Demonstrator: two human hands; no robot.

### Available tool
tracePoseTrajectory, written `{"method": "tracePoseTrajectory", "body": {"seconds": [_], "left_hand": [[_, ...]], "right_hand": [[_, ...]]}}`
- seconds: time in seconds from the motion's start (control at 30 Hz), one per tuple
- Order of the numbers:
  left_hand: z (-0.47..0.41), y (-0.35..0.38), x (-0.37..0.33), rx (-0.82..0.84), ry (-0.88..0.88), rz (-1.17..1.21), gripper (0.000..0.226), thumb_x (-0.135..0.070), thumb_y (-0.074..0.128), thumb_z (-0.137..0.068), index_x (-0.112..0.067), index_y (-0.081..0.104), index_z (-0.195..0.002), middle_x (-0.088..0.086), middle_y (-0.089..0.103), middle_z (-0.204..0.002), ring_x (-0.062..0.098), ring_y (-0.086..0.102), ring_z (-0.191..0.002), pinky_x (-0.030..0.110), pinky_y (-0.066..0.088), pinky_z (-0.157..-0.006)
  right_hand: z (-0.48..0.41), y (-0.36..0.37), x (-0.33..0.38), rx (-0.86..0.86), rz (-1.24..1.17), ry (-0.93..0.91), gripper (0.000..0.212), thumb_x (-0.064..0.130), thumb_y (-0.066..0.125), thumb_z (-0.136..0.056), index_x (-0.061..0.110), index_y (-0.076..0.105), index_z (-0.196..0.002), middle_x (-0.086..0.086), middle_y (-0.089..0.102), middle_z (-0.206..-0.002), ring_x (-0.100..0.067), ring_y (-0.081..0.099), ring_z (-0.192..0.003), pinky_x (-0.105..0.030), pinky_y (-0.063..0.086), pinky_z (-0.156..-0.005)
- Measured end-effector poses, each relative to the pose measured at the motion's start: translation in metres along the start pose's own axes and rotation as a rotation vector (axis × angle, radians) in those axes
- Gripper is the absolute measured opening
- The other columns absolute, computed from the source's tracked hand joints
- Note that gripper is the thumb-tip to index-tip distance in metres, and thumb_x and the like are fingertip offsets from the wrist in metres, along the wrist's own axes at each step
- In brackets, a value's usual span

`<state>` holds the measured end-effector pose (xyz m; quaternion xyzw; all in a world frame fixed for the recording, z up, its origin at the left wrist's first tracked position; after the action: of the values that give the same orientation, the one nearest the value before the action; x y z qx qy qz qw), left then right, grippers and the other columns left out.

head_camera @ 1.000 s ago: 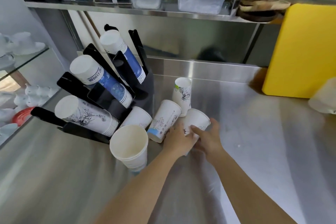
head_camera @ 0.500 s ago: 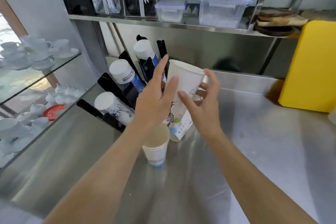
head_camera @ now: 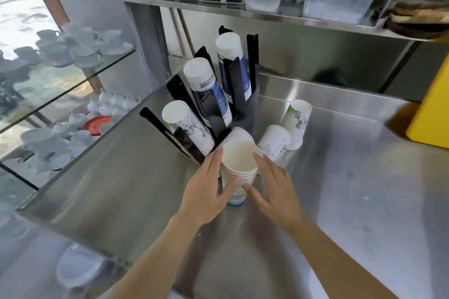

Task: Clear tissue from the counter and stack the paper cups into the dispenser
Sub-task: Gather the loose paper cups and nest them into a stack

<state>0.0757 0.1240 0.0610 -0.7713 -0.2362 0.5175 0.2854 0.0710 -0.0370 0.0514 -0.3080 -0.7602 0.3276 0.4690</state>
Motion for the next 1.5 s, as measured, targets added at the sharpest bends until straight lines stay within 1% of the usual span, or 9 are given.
{"method": "tracePoseTrajectory", "body": {"seconds": [0.27,0.43,0.63,0.8,0.93,1.0,1.1,1.3,1.5], "left_hand": [[-0.007,-0.017,-0.005,-0.108,0.097,-0.173,0.068,-0.051,0.043,-0.082,-0.003,0.048,-0.13,0.013,0.054,-0.134,0.029,0.051,-0.122,0.031,0.032,-0.102],[-0.05,-0.037,-0.033,-0.153,0.106,-0.026,0.057,-0.046,0.047,-0.084,-0.008,0.051,-0.127,0.008,0.058,-0.126,0.022,0.052,-0.118,0.036,0.039,-0.099],[-0.143,-0.009,-0.051,0.46,-0.217,0.134,0.052,-0.052,0.053,-0.085,-0.019,0.05,-0.126,-0.002,0.055,-0.113,0.016,0.054,-0.102,0.029,0.04,-0.083],[-0.184,0.039,-0.037,0.833,-0.421,-0.001,0.073,-0.065,0.044,-0.083,-0.012,0.042,-0.133,0.006,0.058,-0.107,0.022,0.06,-0.096,0.034,0.05,-0.088],[-0.19,0.074,-0.019,0.941,-0.552,-0.064,0.075,-0.06,0.045,-0.086,-0.004,0.037,-0.135,0.022,0.056,-0.127,0.031,0.06,-0.107,0.035,0.05,-0.09],[-0.186,0.088,-0.015,0.991,-0.61,-0.064,0.074,-0.059,0.047,-0.086,-0.004,0.038,-0.134,0.023,0.055,-0.128,0.032,0.058,-0.112,0.036,0.048,-0.093],[-0.175,0.103,-0.013,1.069,-0.645,-0.084,0.073,-0.062,0.048,-0.084,-0.007,0.041,-0.131,0.021,0.056,-0.128,0.033,0.057,-0.111,0.038,0.048,-0.092],[-0.165,0.096,-0.017,0.931,-0.744,0.192,0.031,-0.044,0.052,-0.091,-0.015,0.05,-0.1,0.004,0.065,-0.067,0.015,0.062,-0.041,0.022,0.047,-0.032],[-0.175,0.053,-0.046,0.828,-0.528,0.185,0.036,-0.049,0.048,-0.09,-0.015,0.055,-0.1,0.006,0.068,-0.094,0.025,0.067,-0.089,0.042,0.055,-0.078]], "right_hand": [[0.002,-0.011,0.003,-0.07,-0.112,-0.037,0.06,0.051,0.049,-0.083,0.029,0.033,-0.137,-0.004,0.044,-0.142,-0.014,0.036,-0.133,-0.037,0.035,-0.101],[-0.014,-0.024,-0.016,-0.286,-0.492,0.272,0.058,0.042,0.059,-0.081,0.032,0.036,-0.133,0.005,0.052,-0.124,-0.01,0.051,-0.112,-0.022,0.04,-0.088],[-0.048,-0.028,-0.06,-0.336,-0.609,0.698,0.054,0.028,0.062,-0.086,0.02,0.034,-0.131,0.011,0.053,-0.089,-0.01,0.057,-0.08,-0.014,0.043,-0.064],[-0.064,-0.011,-0.096,-0.196,-0.676,1.021,0.075,0.036,0.064,-0.082,0.014,0.02,-0.139,-0.011,0.047,-0.13,-0.032,0.051,-0.113,-0.05,0.049,-0.091],[-0.065,0.005,-0.113,-0.12,-0.751,1.182,0.074,0.038,0.068,-0.078,0.01,0.028,-0.133,-0.014,0.047,-0.133,-0.033,0.052,-0.112,-0.052,0.049,-0.091],[-0.062,0.011,-0.117,-0.116,-0.804,1.233,0.069,0.036,0.07,-0.078,0.009,0.032,-0.129,-0.013,0.052,-0.117,-0.026,0.056,-0.086,-0.043,0.052,-0.074],[-0.061,0.02,-0.121,-0.117,-0.896,1.237,0.057,0.028,0.068,-0.079,0.005,0.04,-0.124,-0.012,0.053,-0.094,-0.018,0.047,-0.058,-0.027,0.04,-0.05],[-0.063,0.022,-0.109,-0.227,-1.009,1.134,0.032,0.019,0.065,-0.084,0.012,0.042,-0.105,-0.01,0.064,-0.099,-0.024,0.064,-0.074,-0.033,0.055,-0.054],[-0.075,-0.016,-0.074,-0.366,-0.885,0.854,0.056,0.019,0.066,-0.083,0.018,0.028,-0.124,-0.002,0.062,-0.105,-0.022,0.063,-0.092,-0.042,0.054,-0.08]]}}
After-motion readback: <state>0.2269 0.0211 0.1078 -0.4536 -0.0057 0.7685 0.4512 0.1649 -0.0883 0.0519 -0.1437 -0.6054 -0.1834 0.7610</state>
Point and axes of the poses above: each hand's wrist, its own z-axis away from the middle knuckle, its own y-axis out of the palm, x = y × z, the point moved 4 cm from there along -z, towards the middle knuckle
